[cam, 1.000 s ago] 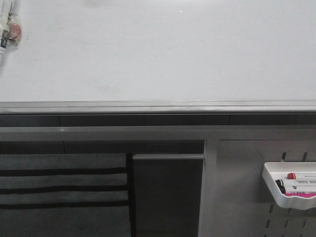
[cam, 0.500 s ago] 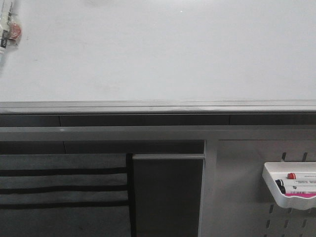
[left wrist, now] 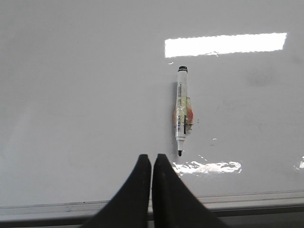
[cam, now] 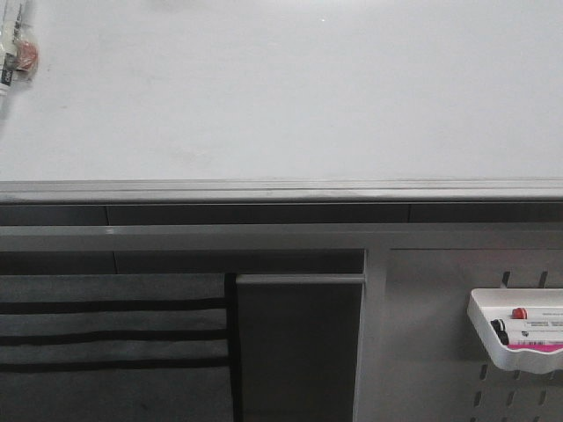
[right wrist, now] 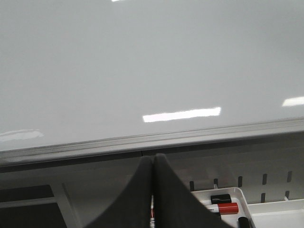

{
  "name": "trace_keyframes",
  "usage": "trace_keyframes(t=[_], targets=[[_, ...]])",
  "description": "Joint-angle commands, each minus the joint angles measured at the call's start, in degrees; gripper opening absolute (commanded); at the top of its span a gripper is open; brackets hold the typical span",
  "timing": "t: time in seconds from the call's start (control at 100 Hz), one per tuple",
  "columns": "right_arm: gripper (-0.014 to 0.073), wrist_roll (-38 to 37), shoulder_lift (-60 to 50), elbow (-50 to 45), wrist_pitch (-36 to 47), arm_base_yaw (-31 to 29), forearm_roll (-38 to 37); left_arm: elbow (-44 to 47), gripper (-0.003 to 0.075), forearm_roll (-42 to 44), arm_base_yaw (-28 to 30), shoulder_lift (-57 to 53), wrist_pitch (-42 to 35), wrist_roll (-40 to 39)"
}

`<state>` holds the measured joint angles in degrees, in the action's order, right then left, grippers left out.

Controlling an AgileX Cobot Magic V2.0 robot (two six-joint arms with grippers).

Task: Write number 3 on whiteboard

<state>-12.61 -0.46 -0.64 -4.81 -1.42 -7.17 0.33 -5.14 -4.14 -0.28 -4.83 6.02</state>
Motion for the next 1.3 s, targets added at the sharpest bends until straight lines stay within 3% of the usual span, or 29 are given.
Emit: trace_keyframes(t=[0.0, 0.6, 0.84, 1.02, 1.13, 1.29], targets=[[-0.0069, 0.3, -0.9, -1.5, 4.3, -0.4, -0.8, 0.4, -0.002, -0.1, -0.5, -1.6, -4.3, -0.3], [-0.0069, 0.3, -0.9, -1.3, 7.8, -0.4, -1.3, 0.4, -0.002, -0.1, -0.5, -1.6, -4.7, -0.3], [-0.0069, 0.3, -0.3, 5.6, 3.5, -0.1, -1.3, -3.6, -0.002, -5.1, -0.5, -1.6, -3.9, -0.3], [-0.0069, 1.7, 6.0, 16.5, -6.1, 3.0, -1.3, -16.7, -0.002, -5.3, -0.5, 1.9, 8.9, -0.3], [-0.0069, 6.0, 13.2, 23.4, -10.6, 5.8, -1.3, -25.6, -0.002, -4.8, -0.5, 8.0, 20.2, -0.3], [-0.0069, 6.5, 23.3, 32.2, -17.9, 9.0, -1.3, -35.4, -0.002, -3.5, -0.5, 17.2, 30.4, 0.1]])
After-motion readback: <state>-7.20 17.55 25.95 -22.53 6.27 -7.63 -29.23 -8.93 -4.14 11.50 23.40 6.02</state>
